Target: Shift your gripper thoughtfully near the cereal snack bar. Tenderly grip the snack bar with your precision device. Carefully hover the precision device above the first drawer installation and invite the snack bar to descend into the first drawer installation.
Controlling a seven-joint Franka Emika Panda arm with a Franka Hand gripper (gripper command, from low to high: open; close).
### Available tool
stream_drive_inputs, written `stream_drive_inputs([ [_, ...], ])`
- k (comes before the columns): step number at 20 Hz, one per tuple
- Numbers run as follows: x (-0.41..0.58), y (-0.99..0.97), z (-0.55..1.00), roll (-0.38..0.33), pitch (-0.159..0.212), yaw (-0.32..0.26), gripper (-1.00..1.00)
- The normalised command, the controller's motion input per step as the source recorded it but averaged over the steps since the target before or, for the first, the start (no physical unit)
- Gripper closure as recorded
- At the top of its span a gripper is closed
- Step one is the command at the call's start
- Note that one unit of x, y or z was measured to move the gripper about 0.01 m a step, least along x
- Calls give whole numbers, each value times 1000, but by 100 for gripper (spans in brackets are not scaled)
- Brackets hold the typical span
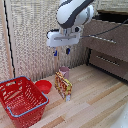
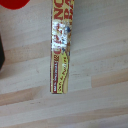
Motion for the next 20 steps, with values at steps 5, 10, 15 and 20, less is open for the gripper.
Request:
stream_drive_inputs([
  [5,-352,159,-436,-9,-8,0,-100],
  [10,-299,171,-503,0,-1,0,-100],
  [15,-179,130,-519,0,-26,0,-100],
  [20,-86,58,-566,0,-44,0,-100],
])
